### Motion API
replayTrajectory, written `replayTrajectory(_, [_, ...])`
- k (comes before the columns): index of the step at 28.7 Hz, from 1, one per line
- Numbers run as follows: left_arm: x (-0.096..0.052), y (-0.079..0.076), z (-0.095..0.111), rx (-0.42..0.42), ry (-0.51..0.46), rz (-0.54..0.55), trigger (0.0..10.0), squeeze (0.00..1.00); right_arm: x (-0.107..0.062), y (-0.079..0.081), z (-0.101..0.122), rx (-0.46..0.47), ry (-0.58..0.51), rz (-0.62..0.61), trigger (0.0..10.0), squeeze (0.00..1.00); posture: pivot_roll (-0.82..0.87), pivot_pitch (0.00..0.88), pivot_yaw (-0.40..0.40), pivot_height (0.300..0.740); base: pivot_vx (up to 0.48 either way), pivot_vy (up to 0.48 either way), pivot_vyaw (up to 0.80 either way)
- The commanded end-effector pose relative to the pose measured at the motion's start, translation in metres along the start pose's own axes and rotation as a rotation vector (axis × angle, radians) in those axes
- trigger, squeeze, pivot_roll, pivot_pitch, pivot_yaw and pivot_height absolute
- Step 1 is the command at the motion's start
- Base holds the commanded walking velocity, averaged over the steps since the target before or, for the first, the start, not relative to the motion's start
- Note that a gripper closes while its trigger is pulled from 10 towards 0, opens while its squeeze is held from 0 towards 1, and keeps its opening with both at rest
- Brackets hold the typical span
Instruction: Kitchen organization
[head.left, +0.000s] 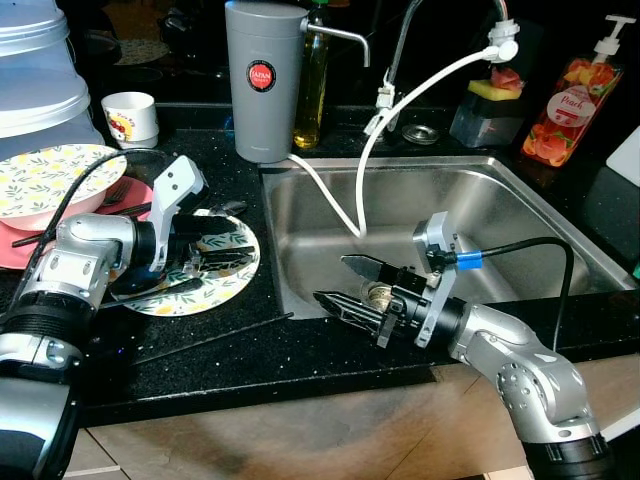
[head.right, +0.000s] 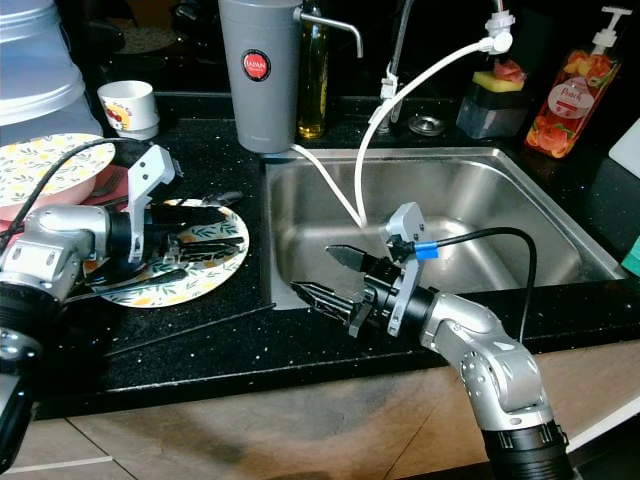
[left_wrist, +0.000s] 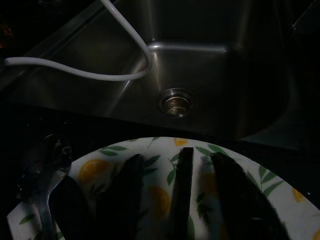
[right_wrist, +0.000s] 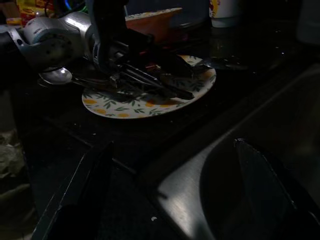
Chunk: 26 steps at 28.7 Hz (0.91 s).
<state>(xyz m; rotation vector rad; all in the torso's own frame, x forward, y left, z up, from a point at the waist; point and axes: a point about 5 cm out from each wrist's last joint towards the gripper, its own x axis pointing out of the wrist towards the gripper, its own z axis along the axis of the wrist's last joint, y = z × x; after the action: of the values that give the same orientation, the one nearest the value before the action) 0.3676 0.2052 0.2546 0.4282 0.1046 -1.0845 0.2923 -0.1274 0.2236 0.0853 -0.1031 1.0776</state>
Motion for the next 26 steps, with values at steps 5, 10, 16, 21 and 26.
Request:
replayTrajectory(5, [0.006,-0.002,-0.005,-0.009,0.005,-0.020,0.0,0.00,-0.002,0.003,0.005,-0.017,-0.036,0.003,10.0,0.00,-0.02,0.117,-0.039,0.740,0.000,0.000,0.00])
replayTrajectory(10, [0.005,0.000,0.000,-0.009,-0.029,-0.026,0.0,0.00,-0.001,0.003,0.005,-0.016,-0.036,0.003,10.0,0.00,-0.02,0.118,-0.040,0.740,0.000,0.000,0.00])
replayTrajectory(16, [0.005,0.001,0.004,-0.009,-0.047,-0.036,0.0,0.00,-0.001,0.002,0.005,-0.015,-0.036,0.005,10.0,0.00,-0.02,0.118,-0.041,0.740,0.000,0.000,0.00])
replayTrajectory(21, [0.002,0.004,0.014,0.005,-0.103,-0.019,0.0,0.00,-0.001,0.002,0.006,-0.015,-0.039,0.005,10.0,0.00,-0.02,0.118,-0.041,0.740,0.000,0.000,0.00])
replayTrajectory(26, [-0.002,0.011,0.030,0.031,-0.174,0.027,0.0,0.00,-0.001,0.002,0.007,-0.016,-0.043,0.002,10.0,0.00,-0.02,0.117,-0.042,0.740,0.000,0.000,0.00])
